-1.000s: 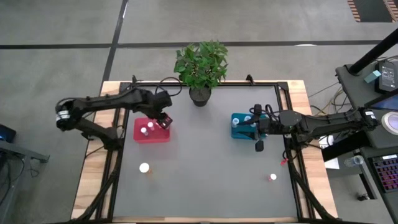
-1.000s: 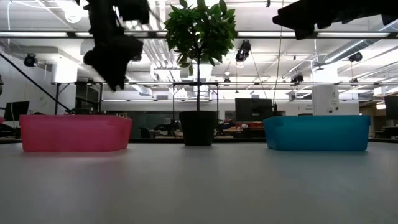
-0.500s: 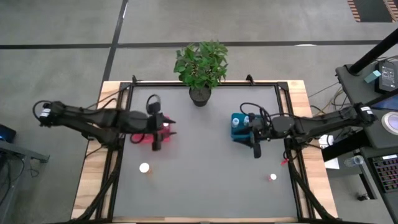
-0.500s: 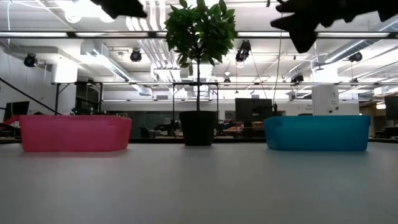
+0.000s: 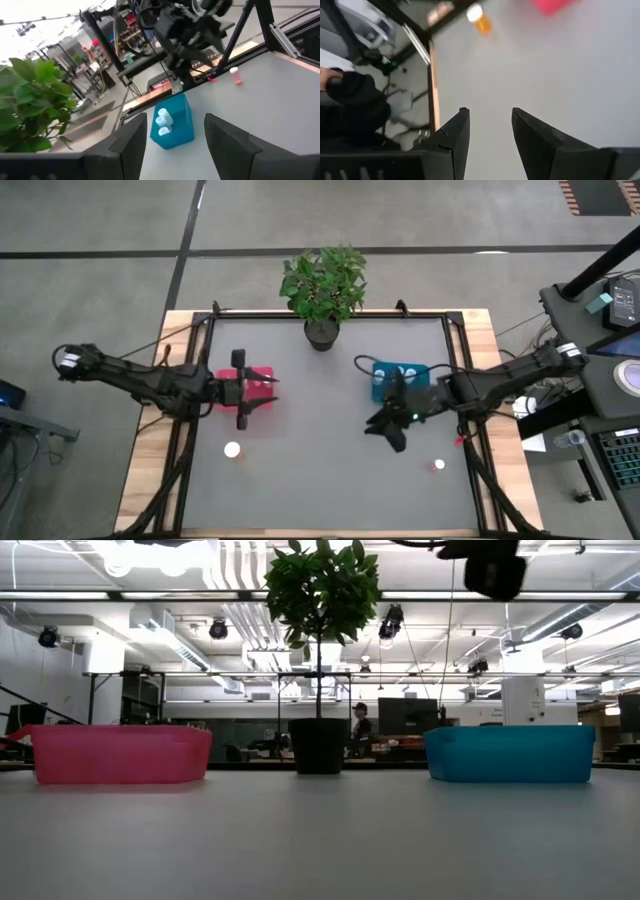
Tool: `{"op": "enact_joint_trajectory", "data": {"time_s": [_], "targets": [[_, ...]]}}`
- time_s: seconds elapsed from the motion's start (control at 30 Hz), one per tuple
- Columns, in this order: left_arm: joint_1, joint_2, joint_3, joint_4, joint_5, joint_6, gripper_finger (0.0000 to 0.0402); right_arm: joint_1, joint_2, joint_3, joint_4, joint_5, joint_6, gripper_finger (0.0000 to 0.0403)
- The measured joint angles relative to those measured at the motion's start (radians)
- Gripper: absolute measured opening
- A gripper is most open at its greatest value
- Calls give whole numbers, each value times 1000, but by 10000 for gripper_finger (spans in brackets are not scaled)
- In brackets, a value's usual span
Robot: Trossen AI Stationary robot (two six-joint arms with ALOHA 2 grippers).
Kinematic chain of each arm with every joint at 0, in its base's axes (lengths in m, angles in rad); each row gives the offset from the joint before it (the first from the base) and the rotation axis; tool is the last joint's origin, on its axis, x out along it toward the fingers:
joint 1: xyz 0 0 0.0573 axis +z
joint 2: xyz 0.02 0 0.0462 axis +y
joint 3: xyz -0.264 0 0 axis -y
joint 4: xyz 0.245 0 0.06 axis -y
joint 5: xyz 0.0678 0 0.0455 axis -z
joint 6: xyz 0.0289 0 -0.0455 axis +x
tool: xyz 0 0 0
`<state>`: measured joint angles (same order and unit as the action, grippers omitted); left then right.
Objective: Pick and place medicine bottles into bin by pill shape (circle, oval)
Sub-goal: Put the orange table bottle into the red bin
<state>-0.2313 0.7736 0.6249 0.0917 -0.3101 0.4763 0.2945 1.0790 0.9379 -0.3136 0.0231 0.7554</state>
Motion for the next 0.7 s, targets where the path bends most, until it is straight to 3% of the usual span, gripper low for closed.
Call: {"op": "enact_joint_trajectory", "data": {"time_s": [0.37,0.7], "targets": [[0,-103,-47,23,1,27,180,175,241,261,-437,-9,430,137],[0,-120,-56,32,2,1,180,342,351,265,-516,-114,767,137]]}}
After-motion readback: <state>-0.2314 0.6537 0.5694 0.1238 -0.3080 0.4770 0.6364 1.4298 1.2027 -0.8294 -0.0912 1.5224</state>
